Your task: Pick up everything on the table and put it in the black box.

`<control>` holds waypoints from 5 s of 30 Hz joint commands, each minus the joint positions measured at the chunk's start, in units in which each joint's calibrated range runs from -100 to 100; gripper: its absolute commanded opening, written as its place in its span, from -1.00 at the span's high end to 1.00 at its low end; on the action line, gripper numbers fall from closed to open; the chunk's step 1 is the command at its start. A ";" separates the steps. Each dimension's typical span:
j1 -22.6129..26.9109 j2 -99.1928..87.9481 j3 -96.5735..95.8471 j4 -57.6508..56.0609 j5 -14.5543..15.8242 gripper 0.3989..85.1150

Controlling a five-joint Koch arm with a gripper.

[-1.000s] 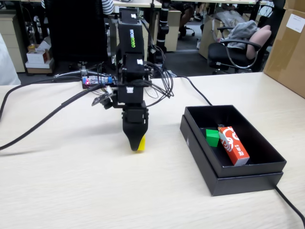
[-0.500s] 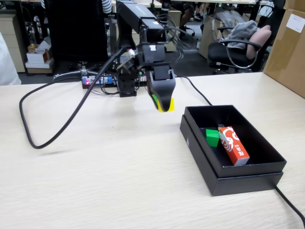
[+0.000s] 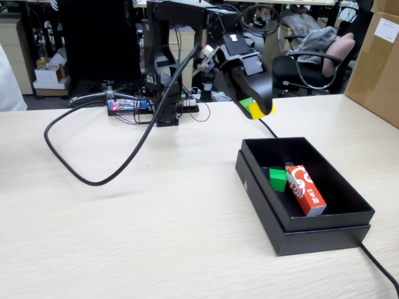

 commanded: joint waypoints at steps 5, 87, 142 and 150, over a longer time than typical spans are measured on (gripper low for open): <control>0.20 15.55 12.65 -0.80 0.88 0.81; -18.12 6.60 5.30 -3.39 -6.69 -0.09; -15.73 -37.00 -41.30 -3.82 -7.67 -0.16; -15.97 -42.05 -47.37 -3.65 -8.30 -0.16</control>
